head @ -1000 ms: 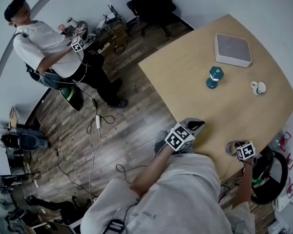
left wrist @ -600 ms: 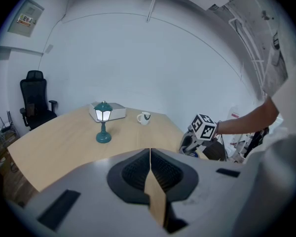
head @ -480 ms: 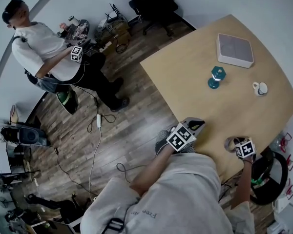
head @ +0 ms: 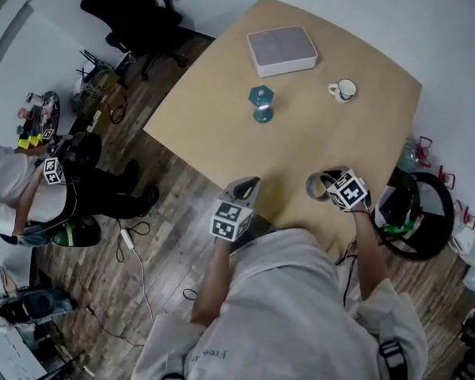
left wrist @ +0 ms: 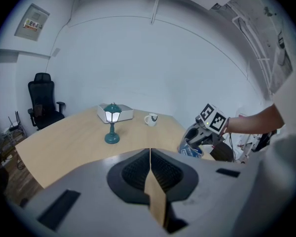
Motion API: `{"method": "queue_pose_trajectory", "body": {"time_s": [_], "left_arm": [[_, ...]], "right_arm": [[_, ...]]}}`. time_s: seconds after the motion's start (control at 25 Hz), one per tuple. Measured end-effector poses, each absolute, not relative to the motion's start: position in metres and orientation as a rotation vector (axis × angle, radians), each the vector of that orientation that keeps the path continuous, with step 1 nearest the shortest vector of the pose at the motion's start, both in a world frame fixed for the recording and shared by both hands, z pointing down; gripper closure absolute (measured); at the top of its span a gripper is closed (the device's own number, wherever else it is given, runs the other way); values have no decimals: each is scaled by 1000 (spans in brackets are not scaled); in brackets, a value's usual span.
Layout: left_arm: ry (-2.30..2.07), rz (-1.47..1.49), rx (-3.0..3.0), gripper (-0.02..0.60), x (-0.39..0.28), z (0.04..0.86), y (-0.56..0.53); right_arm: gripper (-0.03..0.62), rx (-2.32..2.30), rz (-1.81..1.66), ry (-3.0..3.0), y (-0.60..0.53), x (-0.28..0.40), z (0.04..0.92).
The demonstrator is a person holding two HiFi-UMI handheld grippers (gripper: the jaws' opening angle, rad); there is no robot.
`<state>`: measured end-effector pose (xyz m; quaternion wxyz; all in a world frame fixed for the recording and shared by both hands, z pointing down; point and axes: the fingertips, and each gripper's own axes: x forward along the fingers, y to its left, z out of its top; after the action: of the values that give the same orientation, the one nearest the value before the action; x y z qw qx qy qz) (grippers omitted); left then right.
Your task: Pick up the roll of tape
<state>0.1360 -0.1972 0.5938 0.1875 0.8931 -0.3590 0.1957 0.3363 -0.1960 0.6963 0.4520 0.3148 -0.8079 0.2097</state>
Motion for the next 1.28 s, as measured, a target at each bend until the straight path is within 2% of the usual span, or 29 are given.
{"method": "queue_pose_trajectory", "body": {"time_s": [0.64, 0.96, 1.28], "left_arm": [[-1133, 524, 2491, 575, 137, 585, -214], [-1186, 487, 2477, 575, 125, 586, -218], [-1198, 415, 2486, 577, 126, 575, -218]], "right_arm": [[543, 1202, 510, -2359, -238, 257, 615], [546, 1384, 495, -2425, -234, 239, 601], [551, 1375, 394, -2439, -229, 232, 596]]}}
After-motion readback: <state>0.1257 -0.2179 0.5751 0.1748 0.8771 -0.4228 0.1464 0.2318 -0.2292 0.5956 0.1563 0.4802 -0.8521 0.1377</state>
